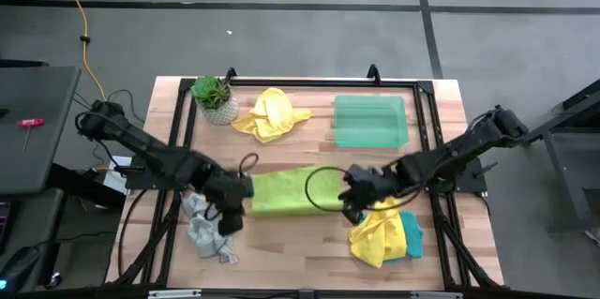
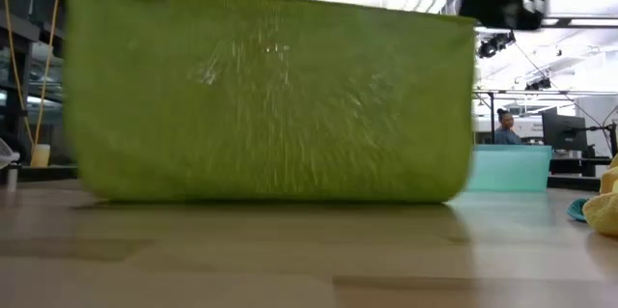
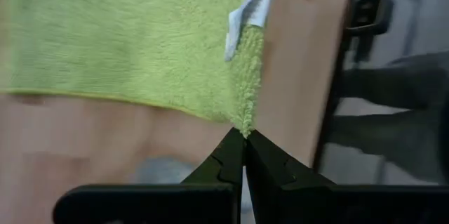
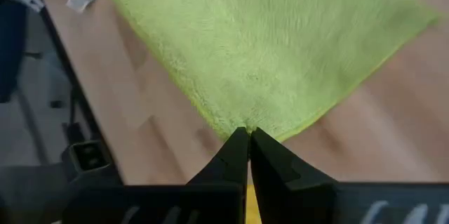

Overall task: Fold microfiber towels
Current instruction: Fold the light green towel

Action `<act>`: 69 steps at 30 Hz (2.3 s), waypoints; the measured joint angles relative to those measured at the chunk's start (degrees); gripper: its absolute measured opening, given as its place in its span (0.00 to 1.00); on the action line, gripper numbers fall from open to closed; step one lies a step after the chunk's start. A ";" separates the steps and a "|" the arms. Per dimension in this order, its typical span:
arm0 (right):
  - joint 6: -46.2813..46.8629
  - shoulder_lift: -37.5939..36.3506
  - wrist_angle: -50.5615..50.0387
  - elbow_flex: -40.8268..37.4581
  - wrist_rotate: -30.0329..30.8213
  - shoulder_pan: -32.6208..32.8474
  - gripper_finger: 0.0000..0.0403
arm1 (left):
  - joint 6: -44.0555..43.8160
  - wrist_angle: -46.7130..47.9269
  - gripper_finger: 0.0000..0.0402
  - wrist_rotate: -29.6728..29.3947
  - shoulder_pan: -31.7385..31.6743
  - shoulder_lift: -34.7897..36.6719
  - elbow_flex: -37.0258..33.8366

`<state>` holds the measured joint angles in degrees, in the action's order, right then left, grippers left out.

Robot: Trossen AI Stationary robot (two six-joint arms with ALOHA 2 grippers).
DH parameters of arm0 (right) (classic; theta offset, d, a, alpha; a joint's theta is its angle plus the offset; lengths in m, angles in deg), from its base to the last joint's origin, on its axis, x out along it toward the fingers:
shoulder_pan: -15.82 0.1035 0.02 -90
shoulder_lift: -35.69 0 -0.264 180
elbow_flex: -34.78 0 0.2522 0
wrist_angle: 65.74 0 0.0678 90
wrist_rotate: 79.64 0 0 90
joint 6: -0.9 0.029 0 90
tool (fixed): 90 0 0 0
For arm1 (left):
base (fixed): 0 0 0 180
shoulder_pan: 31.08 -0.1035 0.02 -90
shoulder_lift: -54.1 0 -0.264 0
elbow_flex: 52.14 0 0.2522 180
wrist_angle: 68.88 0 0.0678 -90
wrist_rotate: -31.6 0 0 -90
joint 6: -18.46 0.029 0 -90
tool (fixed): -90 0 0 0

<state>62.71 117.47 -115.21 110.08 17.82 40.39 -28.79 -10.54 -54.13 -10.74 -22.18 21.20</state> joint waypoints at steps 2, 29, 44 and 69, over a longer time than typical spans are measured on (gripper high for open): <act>3.83 -0.02 3.94 -2.81 -1.01 1.15 0.00 | -3.05 -3.68 0.00 0.16 1.24 -0.92 -2.69; -1.66 4.30 11.92 -10.89 -1.51 -17.94 0.00 | -5.98 -3.84 0.00 -4.54 -9.57 -12.32 -7.47; -0.34 8.31 13.80 -10.87 1.73 -18.94 0.00 | -8.09 -3.55 0.03 -10.34 -9.55 -13.34 -7.47; -13.20 0.93 13.13 -10.80 4.25 -23.95 0.44 | 5.01 2.54 0.39 -19.04 -14.82 2.07 -6.93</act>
<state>49.51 118.40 -102.08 99.28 22.07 16.44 -23.78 -8.00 -73.17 -25.57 -20.11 14.27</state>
